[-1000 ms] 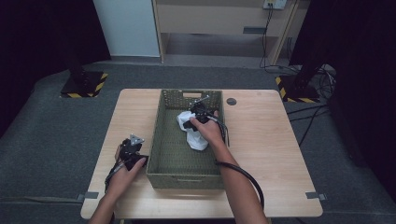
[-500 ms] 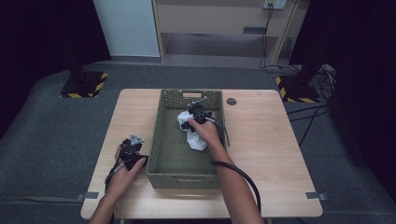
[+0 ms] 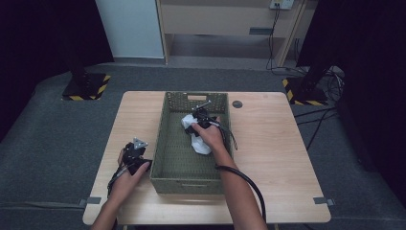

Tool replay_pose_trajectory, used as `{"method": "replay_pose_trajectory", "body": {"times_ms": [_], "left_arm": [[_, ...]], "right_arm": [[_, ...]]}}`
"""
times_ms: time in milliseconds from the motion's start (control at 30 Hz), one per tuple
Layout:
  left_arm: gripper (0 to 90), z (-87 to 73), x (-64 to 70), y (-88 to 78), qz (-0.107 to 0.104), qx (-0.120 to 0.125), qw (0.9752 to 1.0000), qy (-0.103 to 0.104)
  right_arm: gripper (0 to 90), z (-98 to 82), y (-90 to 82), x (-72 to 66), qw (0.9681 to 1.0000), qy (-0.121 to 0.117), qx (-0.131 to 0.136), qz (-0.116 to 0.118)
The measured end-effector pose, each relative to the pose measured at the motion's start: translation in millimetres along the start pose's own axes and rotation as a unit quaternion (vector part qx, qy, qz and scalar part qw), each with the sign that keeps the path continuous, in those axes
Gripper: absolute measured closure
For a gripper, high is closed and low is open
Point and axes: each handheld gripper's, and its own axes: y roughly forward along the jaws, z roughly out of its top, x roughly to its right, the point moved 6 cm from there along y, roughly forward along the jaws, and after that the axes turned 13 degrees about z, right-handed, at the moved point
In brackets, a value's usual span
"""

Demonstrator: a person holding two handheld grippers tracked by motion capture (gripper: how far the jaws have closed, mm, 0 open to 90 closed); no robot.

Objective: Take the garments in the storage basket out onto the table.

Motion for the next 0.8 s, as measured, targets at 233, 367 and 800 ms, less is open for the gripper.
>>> {"method": "replay_pose_trajectory", "body": {"times_ms": [233,367,800], "left_arm": [[0.0,0.0,0.0,0.0,0.000,0.000,1.0000,0.000],[0.0,0.0,0.0,0.0,0.000,0.000,1.0000,0.000],[0.0,0.0,0.0,0.0,0.000,0.000,1.0000,0.000]], "right_arm": [[1.4,0.0,0.8,0.9,1.0000,0.004,-0.001,0.002],[3.1,-0.2,0.9,1.2,1.0000,0.001,-0.002,0.001],[21.8,0.1,-3.7,1.4,1.0000,-0.007,-0.003,0.000]]}}
